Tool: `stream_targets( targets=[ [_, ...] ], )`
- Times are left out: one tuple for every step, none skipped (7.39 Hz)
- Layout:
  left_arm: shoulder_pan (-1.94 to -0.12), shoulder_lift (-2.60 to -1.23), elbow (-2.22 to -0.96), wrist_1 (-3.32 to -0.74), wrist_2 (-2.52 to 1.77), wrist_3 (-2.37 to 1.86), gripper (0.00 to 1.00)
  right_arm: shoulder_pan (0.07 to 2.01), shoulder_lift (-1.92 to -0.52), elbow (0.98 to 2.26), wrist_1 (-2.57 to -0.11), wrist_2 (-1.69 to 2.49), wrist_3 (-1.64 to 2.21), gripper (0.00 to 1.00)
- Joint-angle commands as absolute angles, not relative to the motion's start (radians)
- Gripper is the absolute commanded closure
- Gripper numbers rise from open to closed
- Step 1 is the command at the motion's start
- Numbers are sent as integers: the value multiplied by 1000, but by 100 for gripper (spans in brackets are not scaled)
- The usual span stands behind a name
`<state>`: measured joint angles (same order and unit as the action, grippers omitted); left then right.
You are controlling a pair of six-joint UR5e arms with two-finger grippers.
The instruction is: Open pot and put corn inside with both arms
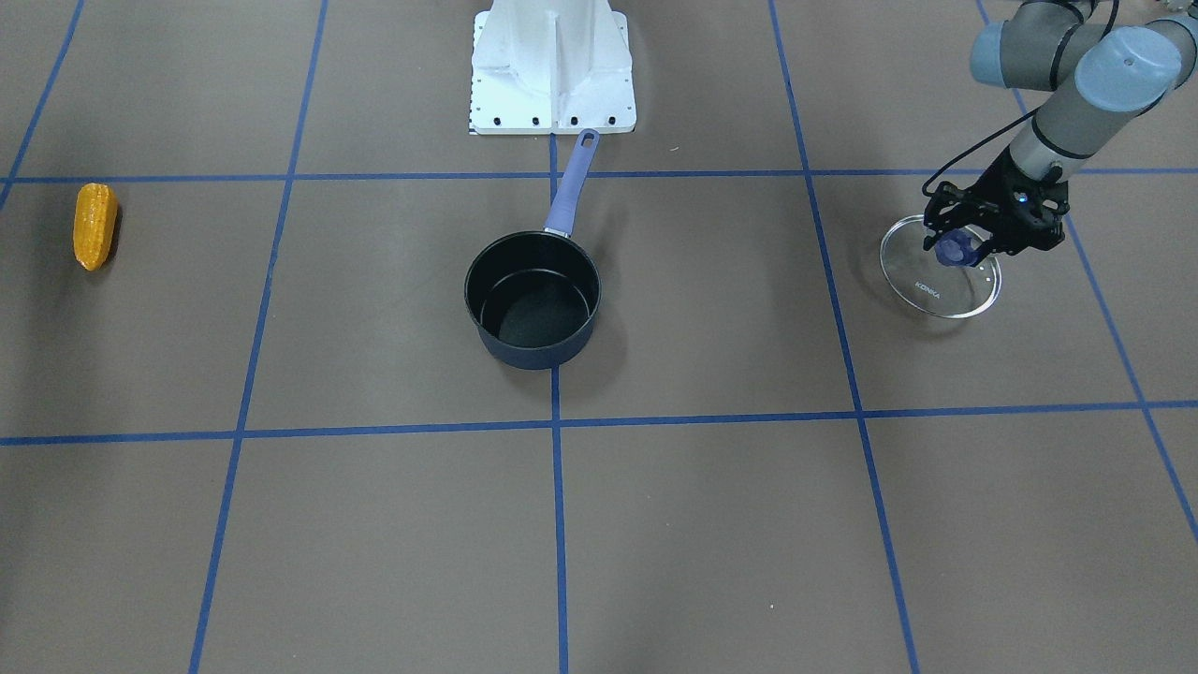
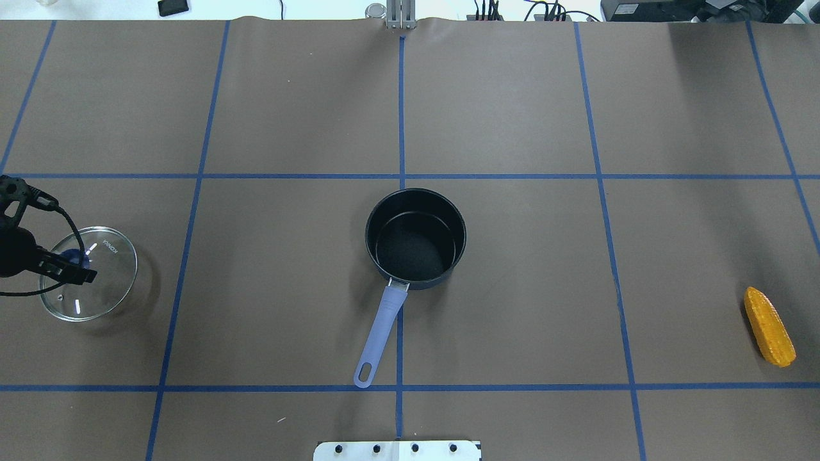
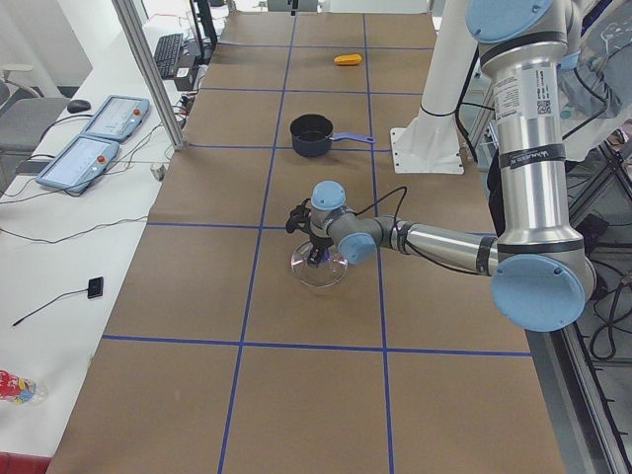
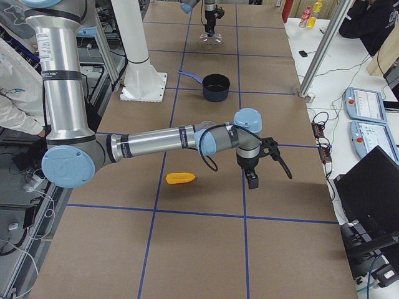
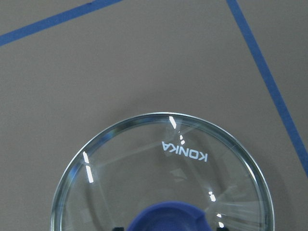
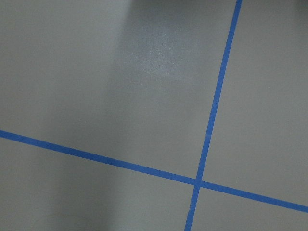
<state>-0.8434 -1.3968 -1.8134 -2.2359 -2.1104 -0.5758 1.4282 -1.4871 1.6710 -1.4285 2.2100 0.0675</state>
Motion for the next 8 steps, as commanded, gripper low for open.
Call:
stream_targets(
  targets=[
    [-838,-1397,-1798,-2240,-2102,-571,50,1428,-1488,1671,-1428,2210,69,0],
    [-836,-1402,-1790,-2240,-2100,-568,31,1428,-1488,1671,-1428,2210,69,0],
    [-838,-1407,-1792,-2240,-2100,-565,2,1428,-1488,1671,-1428,2210,69,0],
    [-838,-1413,-1795,-2243,-2102,-563,2,1428,-1488,1672,-1428,2212,69,0],
    [-848,-1423,-1799,-2235,-2112,-563,2,1428,-1486,1675,-1428,2218,71,0],
    [-904,-1425,-1798,-2214,-2120,-554,1,1408,-1485,1677,-1427,2220,72,0],
    [-996,-1431,-1799,-2138,-2188,-454,1,1402,-1485,1677,-1428,2221,74,0],
    [-1152,-1475,-1799,-1990,-2232,-255,1,1398,-1486,1684,-1425,2224,143,0]
  ],
)
